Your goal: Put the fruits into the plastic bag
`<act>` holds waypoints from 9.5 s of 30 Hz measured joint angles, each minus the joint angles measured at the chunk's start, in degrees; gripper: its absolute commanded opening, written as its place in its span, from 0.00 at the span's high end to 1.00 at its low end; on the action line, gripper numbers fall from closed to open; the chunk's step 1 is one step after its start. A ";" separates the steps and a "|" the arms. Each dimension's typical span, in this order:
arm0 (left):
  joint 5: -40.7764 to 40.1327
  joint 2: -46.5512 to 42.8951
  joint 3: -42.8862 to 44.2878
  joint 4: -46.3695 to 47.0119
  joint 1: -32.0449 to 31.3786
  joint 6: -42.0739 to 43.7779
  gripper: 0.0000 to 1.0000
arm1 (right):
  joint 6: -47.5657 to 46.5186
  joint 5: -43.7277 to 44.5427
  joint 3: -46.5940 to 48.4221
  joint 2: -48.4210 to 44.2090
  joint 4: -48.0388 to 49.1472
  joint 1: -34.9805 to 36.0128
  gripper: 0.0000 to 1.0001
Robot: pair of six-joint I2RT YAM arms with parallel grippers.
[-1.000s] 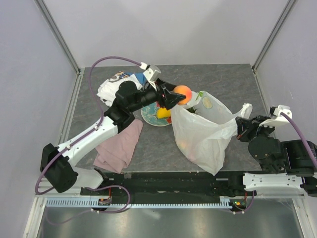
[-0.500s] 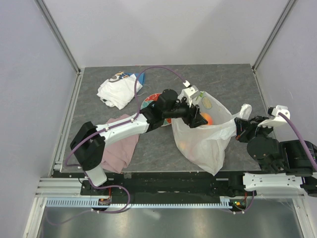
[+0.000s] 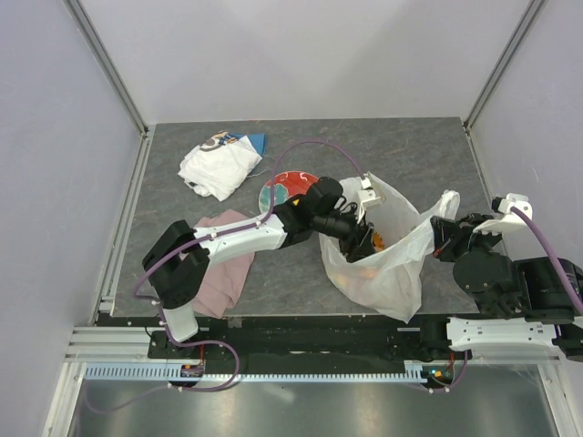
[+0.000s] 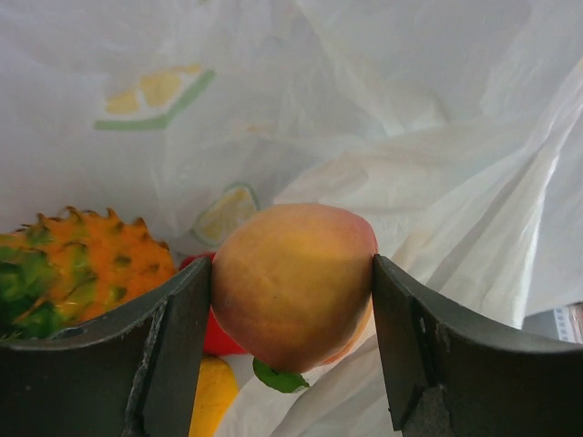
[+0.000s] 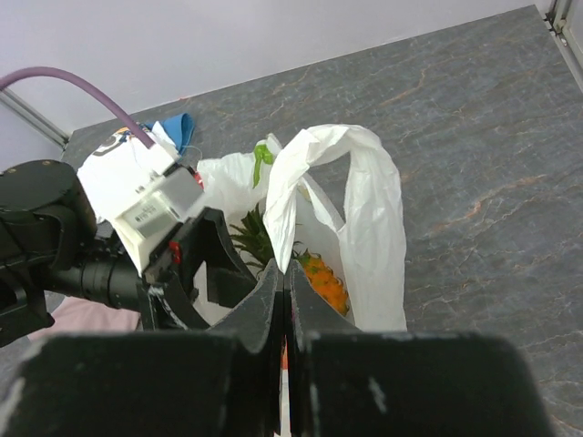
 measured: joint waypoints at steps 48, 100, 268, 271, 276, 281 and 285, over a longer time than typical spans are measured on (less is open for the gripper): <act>-10.16 -28.70 -6.80 6.64 14.36 1.99 0.14 | 0.07 -0.35 -0.33 0.00 0.00 0.00 1.00; -19.78 11.67 5.64 -13.73 24.22 21.90 0.14 | 0.07 -0.44 -0.33 -0.09 0.02 0.00 1.00; -31.17 -37.77 -14.29 10.49 5.14 5.64 0.21 | -8.48 -1.31 -9.81 3.52 15.65 0.11 1.00; -36.30 -30.34 -8.11 5.03 -1.73 14.12 0.23 | -8.28 -1.36 -9.81 3.30 15.65 0.11 1.00; -38.21 -18.14 -0.48 -7.72 -6.71 21.55 0.26 | -7.43 -1.64 -10.54 1.53 15.50 0.11 1.00; -40.17 -10.08 8.76 -17.44 -6.62 23.50 0.26 | -6.54 -1.97 -11.30 -0.46 15.39 0.11 1.00; -43.25 -8.31 10.93 -21.18 -6.91 24.41 0.26 | -6.21 -1.97 -11.69 -1.40 15.06 0.11 1.00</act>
